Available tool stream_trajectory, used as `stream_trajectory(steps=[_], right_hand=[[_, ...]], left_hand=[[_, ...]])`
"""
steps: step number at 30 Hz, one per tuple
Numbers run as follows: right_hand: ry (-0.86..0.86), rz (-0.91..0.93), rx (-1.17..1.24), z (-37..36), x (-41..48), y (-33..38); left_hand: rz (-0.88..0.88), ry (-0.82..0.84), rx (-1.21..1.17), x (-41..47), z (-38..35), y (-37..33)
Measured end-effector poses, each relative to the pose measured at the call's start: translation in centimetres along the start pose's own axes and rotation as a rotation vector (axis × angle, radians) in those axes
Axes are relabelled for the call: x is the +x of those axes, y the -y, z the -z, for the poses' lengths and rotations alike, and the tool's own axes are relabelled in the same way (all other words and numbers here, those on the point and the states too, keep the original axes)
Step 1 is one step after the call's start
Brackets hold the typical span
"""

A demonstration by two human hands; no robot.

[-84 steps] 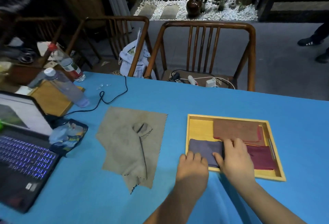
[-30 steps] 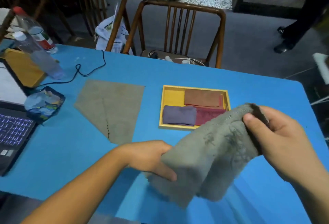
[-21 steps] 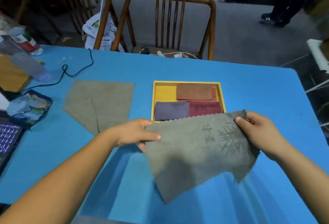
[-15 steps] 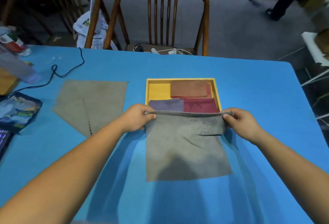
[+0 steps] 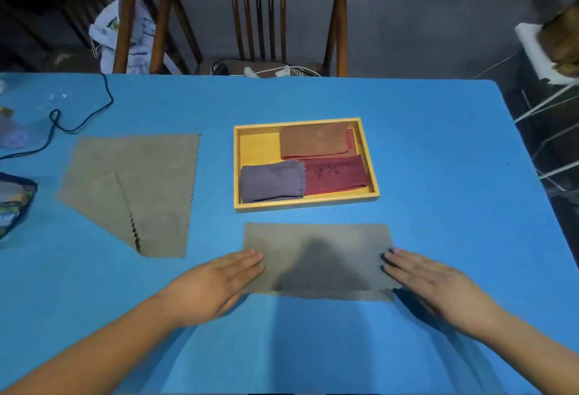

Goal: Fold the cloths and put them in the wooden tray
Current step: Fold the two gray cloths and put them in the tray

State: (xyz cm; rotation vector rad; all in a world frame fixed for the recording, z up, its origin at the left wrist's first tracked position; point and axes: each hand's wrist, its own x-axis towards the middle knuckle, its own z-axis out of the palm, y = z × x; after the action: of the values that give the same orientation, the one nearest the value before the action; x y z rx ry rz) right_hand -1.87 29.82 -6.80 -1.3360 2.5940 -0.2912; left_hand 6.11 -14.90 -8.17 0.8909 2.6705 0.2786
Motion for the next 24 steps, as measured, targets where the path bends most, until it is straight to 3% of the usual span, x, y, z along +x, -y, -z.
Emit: stream_trajectory(steps=[3, 7, 10, 14, 18, 24], right_hand=[[0.065, 0.099, -0.096, -3.1, -0.4, 0.5], [0.151, 0.116, -0.167, -4.5, -0.6, -0.1], [0.083, 0.052, -0.062, -4.2, 0.0, -0.1], [-0.080, -0.267, 0.091, -3.8, 3.3, -0.1], [-0.016, -0.460, 0.203, -3.6, 6.1, -1.3], [0.072, -0.551, 0.427, -2.5, 8.0, -2.4]], left_hand=[[-0.061, 0.079, 0.213, 0.0, -3.0, 0.3], [-0.050, 0.114, 0.193, -0.7, -4.0, 0.6], [0.042, 0.030, 0.066, -0.7, -3.2, 0.2], [0.386, -0.187, -0.292, 1.1, -2.7, -0.5], [0.682, -0.343, -0.489, 3.6, -2.8, -0.1], [0.755, -0.330, -0.695, 5.5, -2.2, 1.8]])
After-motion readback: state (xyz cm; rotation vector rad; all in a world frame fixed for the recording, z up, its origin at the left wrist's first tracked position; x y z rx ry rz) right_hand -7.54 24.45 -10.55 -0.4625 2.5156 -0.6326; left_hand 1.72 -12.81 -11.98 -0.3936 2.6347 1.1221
